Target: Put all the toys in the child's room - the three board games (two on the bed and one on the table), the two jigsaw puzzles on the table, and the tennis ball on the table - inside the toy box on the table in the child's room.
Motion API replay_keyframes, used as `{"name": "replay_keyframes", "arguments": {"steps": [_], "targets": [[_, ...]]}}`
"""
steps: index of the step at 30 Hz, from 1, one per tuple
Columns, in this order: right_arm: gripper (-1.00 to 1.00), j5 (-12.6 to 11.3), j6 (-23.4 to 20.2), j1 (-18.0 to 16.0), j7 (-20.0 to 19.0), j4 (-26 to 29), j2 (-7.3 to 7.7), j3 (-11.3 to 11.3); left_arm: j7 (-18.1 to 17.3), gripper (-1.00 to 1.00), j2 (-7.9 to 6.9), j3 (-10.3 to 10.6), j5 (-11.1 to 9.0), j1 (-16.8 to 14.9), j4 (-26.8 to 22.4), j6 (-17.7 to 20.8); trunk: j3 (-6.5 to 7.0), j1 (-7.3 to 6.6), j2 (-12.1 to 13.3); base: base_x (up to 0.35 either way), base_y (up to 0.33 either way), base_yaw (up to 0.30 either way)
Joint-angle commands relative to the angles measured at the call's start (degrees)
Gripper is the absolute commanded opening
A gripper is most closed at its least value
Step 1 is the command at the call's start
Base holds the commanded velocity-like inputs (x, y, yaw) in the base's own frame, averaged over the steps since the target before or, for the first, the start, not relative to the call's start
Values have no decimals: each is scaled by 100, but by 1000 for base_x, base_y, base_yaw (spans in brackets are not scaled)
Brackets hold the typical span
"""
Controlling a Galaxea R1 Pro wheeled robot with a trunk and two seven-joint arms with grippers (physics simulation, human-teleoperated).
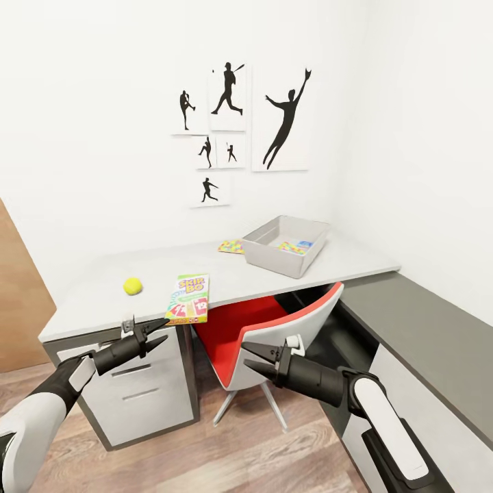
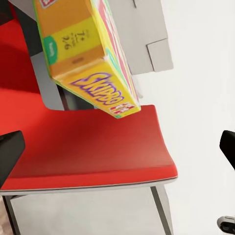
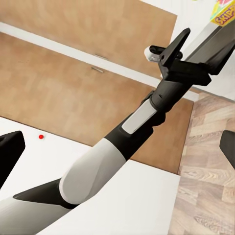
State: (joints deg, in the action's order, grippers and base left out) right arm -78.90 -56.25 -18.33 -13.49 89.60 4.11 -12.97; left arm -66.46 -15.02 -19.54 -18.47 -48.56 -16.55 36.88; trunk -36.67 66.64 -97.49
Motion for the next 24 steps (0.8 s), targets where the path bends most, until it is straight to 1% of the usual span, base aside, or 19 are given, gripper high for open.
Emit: {"name": "replay_keyframes", "arguments": {"steps": [1, 24], "targets": [[100, 57, 0, -4, -60, -2, 4, 0, -7, 100, -1, 2, -26, -4, 1, 47, -6, -1, -3, 0, 0, 0], [100, 50, 0, -4, -57, -4, 7, -3, 1, 100, -1, 3, -25, -4, 3, 47, -6, -1, -3, 1, 0, 0]]}}
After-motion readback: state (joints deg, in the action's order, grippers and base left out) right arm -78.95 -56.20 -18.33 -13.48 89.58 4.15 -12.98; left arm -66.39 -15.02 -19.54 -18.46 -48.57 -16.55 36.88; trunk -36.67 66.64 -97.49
